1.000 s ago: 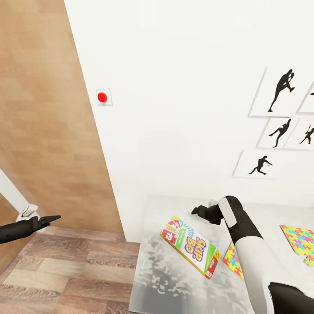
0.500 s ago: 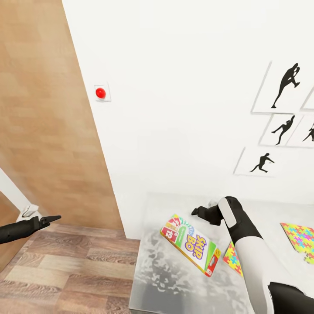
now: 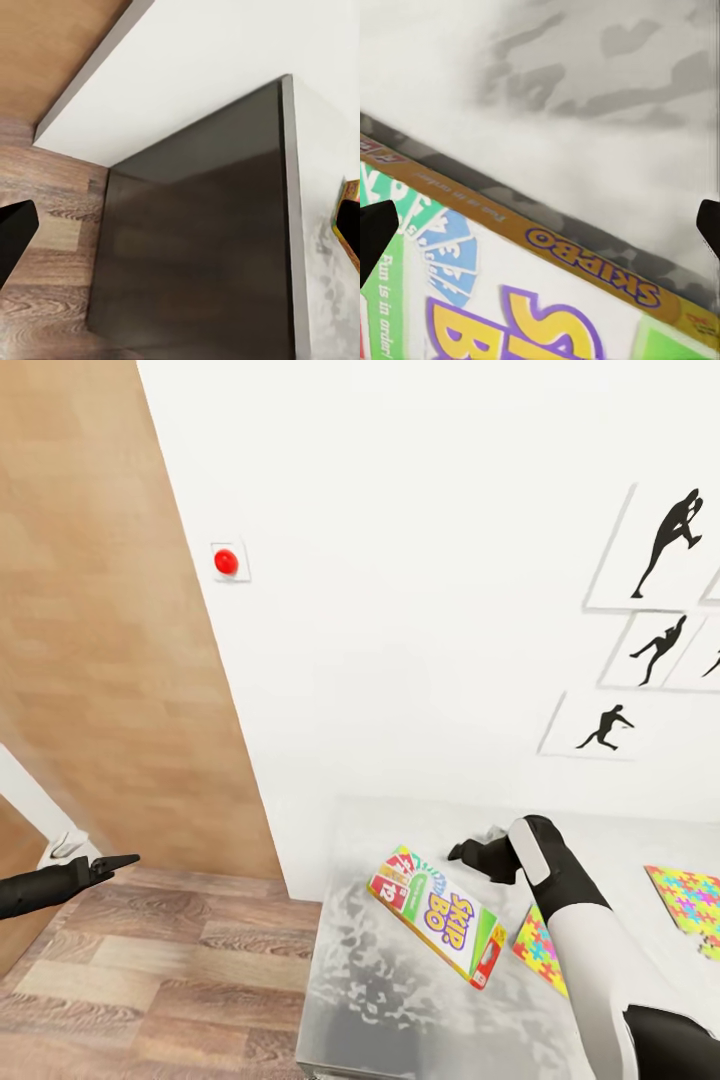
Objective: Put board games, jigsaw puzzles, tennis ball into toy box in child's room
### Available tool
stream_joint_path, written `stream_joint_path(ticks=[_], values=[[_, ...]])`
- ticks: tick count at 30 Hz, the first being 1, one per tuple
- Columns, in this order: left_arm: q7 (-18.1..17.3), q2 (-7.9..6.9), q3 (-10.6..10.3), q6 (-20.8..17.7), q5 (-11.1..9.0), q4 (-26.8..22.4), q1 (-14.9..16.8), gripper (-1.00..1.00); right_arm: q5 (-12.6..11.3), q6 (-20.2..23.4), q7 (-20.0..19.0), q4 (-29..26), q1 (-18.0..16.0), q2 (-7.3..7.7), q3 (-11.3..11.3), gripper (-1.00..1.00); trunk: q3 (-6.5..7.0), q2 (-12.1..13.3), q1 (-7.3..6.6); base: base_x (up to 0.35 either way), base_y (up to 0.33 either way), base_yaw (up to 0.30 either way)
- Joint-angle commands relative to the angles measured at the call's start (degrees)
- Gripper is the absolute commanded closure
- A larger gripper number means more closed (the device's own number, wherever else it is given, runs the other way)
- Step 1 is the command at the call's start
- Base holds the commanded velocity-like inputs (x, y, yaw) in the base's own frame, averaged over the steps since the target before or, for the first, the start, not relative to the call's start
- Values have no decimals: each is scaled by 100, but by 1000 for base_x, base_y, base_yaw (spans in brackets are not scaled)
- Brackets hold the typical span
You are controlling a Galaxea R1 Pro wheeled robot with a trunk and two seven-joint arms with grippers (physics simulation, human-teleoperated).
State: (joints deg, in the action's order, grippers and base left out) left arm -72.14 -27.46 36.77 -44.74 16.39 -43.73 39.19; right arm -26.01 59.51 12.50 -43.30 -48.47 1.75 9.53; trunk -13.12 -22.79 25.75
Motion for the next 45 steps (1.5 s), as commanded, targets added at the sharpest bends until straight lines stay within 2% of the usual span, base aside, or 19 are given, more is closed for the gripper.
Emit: stream_joint_path(ticks=[1,33,45], values=[[-55,4,23,-54,59,-4,10,-100,-66,22,53,1,-5,16,5,-100,-21,-13,3,0,0,0],[-142,-13,23,-28,32,-4,10,-100,-54,49,33,208,-3,10,-67,-100,-323,-13,3,-8,5,0],[-151,-16,29,-31,23,-4,10,-100,-53,49,33,208,-3,-49,-66,-100,-436,-13,3,-52,84,0]])
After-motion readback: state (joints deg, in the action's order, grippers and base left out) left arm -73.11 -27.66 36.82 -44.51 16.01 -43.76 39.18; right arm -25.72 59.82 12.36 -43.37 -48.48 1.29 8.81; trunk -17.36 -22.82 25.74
